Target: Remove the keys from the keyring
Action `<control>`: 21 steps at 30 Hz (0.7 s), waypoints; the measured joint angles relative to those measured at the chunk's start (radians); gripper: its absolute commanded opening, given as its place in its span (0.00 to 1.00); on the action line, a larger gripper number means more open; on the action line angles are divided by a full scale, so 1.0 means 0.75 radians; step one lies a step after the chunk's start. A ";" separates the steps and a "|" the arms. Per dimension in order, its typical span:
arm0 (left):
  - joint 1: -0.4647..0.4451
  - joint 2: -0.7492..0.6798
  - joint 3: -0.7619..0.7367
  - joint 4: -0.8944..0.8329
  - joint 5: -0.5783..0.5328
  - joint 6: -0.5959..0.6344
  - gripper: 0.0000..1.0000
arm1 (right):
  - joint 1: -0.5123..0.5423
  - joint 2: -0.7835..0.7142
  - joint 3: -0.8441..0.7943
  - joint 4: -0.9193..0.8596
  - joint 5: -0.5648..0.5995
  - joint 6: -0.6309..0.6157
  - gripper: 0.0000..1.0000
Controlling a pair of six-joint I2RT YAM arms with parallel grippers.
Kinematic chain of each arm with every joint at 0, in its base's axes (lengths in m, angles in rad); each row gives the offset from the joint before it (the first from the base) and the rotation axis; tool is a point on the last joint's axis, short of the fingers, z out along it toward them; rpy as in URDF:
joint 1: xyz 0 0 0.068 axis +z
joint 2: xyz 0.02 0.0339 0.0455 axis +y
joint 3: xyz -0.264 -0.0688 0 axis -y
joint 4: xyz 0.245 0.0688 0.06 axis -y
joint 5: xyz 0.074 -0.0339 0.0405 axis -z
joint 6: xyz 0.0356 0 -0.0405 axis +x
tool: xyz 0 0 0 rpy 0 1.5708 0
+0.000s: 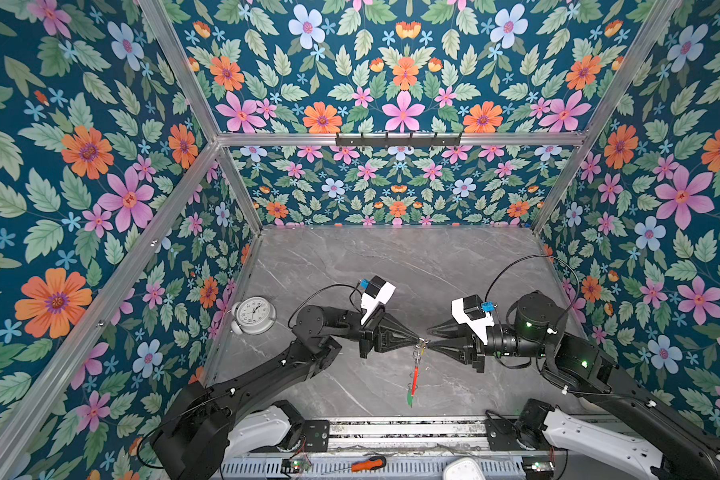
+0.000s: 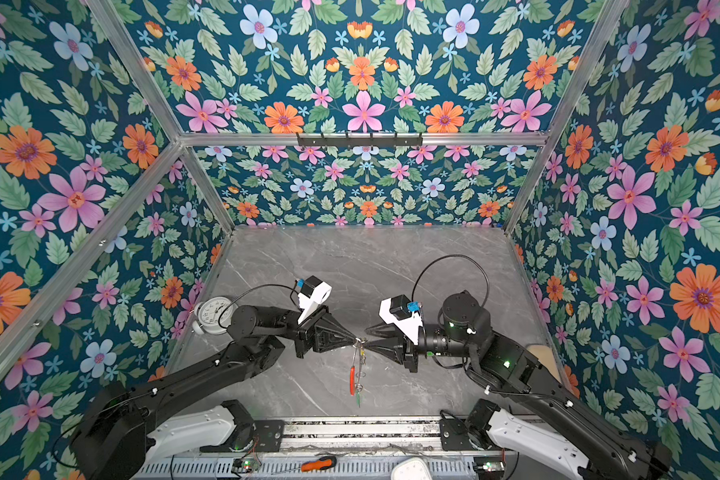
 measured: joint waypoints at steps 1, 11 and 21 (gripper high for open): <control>0.000 0.001 0.000 0.003 -0.001 -0.001 0.00 | 0.001 0.002 0.001 -0.002 -0.006 0.001 0.20; 0.000 -0.024 -0.007 -0.013 -0.045 0.022 0.00 | 0.022 0.005 -0.002 0.006 -0.035 -0.001 0.00; -0.001 -0.141 -0.039 -0.161 -0.174 0.182 0.00 | 0.052 0.010 -0.033 0.037 0.017 -0.014 0.00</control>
